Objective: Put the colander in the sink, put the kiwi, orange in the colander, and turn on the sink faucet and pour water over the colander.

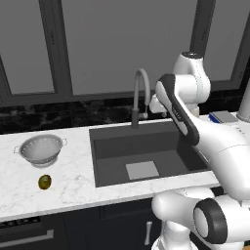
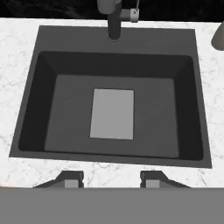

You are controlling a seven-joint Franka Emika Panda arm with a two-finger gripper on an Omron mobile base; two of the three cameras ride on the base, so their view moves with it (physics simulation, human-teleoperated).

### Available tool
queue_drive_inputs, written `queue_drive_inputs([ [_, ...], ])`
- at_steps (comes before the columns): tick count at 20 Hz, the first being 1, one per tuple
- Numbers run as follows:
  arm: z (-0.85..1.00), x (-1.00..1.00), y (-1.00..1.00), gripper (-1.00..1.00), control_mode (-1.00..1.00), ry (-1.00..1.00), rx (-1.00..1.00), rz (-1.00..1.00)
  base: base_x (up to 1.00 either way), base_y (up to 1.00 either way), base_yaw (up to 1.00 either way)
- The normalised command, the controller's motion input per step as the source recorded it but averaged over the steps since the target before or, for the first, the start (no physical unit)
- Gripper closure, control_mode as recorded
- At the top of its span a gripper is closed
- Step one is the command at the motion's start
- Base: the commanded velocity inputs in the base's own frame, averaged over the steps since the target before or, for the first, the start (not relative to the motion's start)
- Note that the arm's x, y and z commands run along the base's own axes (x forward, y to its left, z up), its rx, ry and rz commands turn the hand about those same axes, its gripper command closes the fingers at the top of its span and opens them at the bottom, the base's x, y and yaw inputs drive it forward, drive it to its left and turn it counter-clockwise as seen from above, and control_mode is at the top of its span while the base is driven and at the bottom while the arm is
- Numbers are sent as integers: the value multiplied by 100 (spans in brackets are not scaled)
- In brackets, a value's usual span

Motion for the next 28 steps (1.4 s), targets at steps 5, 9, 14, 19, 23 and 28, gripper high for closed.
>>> queue_drive_inputs([
  [5, -8, -20, 18, -100, -100, -14, 0, 0, 0, 0, 0],
  [9, -41, -28, 50, -100, -100, -6, 0, -5, 0, 0, 0],
  [14, -38, -19, 55, -100, -100, 2, 4, -7, 0, 0, 0],
  [19, -22, -6, 52, -100, -100, 17, 13, -7, 0, 0, 0],
  [23, -21, 0, 80, -100, -100, 15, 5, -15, 0, 0, 0],
  [28, -23, 3, 60, -100, -100, 17, 0, -13, 0, 0, 0],
])
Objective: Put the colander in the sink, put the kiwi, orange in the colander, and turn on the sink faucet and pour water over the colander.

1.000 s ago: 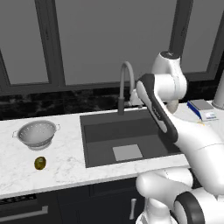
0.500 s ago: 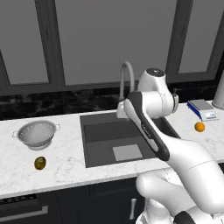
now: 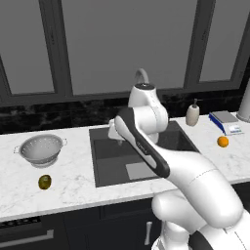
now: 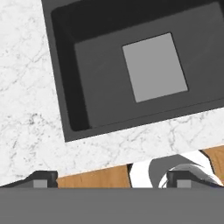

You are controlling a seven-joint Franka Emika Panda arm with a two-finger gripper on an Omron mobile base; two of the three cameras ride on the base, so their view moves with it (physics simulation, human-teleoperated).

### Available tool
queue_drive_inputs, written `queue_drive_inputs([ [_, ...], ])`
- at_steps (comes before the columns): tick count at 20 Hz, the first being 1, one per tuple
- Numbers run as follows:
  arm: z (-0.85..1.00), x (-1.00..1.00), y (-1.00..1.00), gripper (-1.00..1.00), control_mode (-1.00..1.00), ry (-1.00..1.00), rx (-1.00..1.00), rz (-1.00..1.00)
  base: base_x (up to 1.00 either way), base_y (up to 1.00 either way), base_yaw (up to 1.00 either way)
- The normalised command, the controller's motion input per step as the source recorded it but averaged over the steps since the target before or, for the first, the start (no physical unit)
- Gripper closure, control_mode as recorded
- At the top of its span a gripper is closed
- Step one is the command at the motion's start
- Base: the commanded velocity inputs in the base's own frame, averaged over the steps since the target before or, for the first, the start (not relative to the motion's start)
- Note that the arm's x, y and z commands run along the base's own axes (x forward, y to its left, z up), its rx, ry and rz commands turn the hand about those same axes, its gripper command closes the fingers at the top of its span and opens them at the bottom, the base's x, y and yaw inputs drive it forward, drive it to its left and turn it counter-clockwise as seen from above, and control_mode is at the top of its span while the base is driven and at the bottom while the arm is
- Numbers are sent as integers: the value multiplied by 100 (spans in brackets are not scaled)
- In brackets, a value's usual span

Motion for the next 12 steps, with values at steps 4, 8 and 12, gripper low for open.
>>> queue_drive_inputs([
  [4, -29, 9, 53, -100, -100, 3, 0, -11, 0, 0, 0],
  [8, -23, 31, 83, -100, -100, 0, 0, -12, 0, 0, 0],
  [12, -19, 41, 84, -100, -100, 0, 0, -8, 0, 0, 0],
])
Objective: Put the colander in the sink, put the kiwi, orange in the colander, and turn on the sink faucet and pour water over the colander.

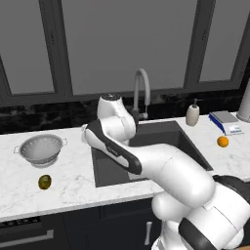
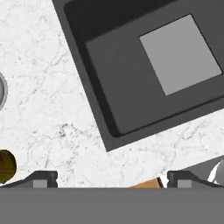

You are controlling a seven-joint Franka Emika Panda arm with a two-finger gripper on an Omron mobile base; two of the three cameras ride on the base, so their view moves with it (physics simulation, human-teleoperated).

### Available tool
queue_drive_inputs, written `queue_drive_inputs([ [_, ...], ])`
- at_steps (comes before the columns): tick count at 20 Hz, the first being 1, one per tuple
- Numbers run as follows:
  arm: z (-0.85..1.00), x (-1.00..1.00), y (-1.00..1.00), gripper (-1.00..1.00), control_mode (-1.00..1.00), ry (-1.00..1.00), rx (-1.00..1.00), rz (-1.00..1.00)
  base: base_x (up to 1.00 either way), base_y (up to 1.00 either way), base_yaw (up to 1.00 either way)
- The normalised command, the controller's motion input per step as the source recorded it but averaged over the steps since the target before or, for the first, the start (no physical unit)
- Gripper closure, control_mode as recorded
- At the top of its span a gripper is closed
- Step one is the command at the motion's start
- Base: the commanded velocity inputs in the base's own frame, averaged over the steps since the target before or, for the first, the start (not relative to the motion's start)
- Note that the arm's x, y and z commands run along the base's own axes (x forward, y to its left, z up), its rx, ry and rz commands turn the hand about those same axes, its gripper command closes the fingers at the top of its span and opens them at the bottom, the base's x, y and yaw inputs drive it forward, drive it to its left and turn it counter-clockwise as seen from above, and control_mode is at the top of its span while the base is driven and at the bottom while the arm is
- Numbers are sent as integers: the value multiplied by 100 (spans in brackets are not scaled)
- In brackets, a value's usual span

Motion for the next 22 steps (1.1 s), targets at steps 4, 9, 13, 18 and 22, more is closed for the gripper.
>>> queue_drive_inputs([
  [4, -9, 44, 86, -100, -100, 0, 0, -5, 0, 0, 0],
  [9, -2, 53, 80, -100, -100, 0, 0, -1, 0, 0, 0],
  [13, -8, 60, 66, -100, -100, 0, 0, 0, 0, 0, 0],
  [18, -23, 53, 47, -100, -100, 3, 0, 0, 0, 0, 0],
  [22, -24, 43, 36, -100, -100, 2, 0, 0, 0, 0, 0],
])
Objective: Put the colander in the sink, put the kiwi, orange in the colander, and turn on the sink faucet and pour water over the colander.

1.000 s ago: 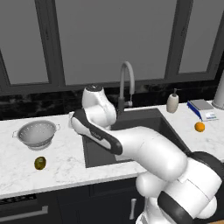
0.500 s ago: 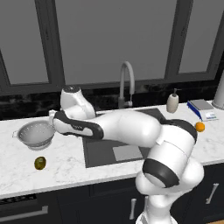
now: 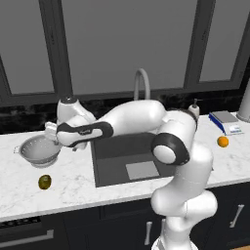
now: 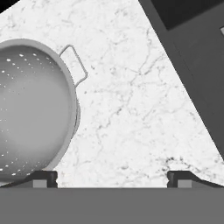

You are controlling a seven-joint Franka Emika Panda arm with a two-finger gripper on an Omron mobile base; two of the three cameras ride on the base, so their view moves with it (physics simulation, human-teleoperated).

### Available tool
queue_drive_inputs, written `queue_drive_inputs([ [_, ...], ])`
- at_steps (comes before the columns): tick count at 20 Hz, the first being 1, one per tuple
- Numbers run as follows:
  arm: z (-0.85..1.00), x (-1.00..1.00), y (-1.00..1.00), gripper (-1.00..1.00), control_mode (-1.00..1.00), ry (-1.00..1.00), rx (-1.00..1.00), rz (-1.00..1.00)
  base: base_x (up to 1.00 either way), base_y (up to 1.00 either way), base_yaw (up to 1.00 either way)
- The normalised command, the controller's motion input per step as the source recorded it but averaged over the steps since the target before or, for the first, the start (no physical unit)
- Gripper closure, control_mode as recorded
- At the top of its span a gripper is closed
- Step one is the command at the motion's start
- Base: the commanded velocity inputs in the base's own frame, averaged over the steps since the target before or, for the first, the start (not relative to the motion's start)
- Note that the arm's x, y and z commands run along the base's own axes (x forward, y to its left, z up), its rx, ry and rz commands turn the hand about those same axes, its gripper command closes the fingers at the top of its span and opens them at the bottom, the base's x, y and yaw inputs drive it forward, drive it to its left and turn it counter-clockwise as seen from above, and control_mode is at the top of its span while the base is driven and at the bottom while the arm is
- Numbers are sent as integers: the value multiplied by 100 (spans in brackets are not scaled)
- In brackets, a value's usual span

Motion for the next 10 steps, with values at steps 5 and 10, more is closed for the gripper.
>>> queue_drive_inputs([
  [5, -35, 39, 27, -100, -100, 6, 0, 0, 0, 0, 0],
  [10, -38, 48, 29, -100, -100, 7, 0, 0, 0, 0, 0],
])
